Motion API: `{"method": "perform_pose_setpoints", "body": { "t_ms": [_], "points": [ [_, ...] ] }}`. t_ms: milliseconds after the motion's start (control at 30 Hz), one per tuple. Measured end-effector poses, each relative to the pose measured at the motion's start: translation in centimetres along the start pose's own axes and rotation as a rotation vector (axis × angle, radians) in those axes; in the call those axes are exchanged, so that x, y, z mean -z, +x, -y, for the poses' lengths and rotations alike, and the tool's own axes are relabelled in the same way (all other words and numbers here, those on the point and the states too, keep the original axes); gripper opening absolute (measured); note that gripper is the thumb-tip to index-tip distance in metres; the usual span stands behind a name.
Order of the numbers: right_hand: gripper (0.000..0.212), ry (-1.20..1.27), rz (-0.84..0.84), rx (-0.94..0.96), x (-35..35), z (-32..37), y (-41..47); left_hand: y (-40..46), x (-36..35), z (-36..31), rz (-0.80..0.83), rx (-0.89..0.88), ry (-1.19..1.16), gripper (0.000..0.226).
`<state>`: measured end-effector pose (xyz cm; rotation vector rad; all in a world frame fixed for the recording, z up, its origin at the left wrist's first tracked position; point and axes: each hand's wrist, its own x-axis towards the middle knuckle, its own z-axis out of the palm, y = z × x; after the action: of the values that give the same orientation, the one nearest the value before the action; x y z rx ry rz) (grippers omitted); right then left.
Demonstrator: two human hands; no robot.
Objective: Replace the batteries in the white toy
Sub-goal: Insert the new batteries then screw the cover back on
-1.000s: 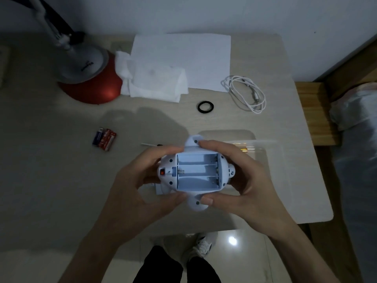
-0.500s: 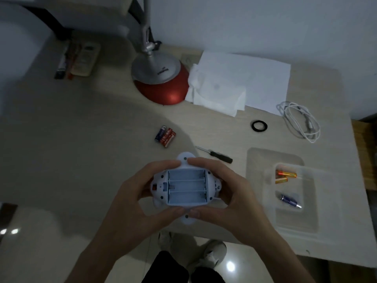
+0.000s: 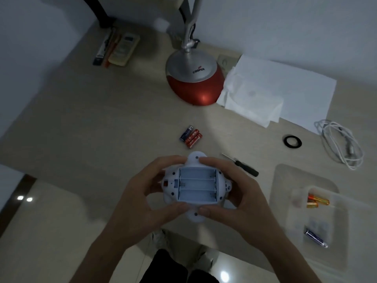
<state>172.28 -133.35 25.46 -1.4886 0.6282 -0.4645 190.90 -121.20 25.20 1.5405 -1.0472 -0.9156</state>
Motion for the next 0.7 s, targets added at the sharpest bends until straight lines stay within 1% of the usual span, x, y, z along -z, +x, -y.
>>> {"method": "perform_pose_setpoints", "body": {
  "t_ms": [100,167,267,367,433,467,533,600,700],
  "points": [
    [0.068,0.003,-0.004,0.001,0.9,-0.2,0.3,0.9,0.3,0.8,-0.078,0.032,-0.065,0.048],
    [0.068,0.005,-0.025,0.001,1.7,-0.3,0.4,1.8,0.5,1.7,-0.138,0.030,-0.046,0.044],
    [0.068,0.024,-0.064,-0.009,3.1,-0.2,0.4,3.6,0.3,3.1,-0.227,0.016,0.099,0.040],
    [0.068,0.014,-0.100,-0.039,4.3,-0.5,0.3,6.5,-0.5,5.0,-0.284,-0.029,0.361,0.043],
    [0.072,0.000,-0.116,-0.047,4.8,-0.6,0.2,8.9,-1.0,6.7,-0.261,-0.054,0.595,0.049],
    [0.073,-0.008,-0.121,-0.049,5.0,-0.7,0.1,10.0,-1.2,7.5,-0.232,-0.061,0.676,0.053],
    [0.073,-0.010,-0.131,-0.057,5.1,-0.8,0.0,11.6,-1.8,8.8,-0.183,-0.043,0.751,0.062],
    [0.073,-0.009,-0.138,-0.066,5.2,-1.0,-0.1,12.5,-2.4,9.6,-0.174,-0.025,0.796,0.069],
    [0.075,-0.018,-0.138,-0.072,5.3,-1.3,-0.1,13.4,-3.0,10.0,-0.190,-0.024,0.842,0.069]
  ]
}}
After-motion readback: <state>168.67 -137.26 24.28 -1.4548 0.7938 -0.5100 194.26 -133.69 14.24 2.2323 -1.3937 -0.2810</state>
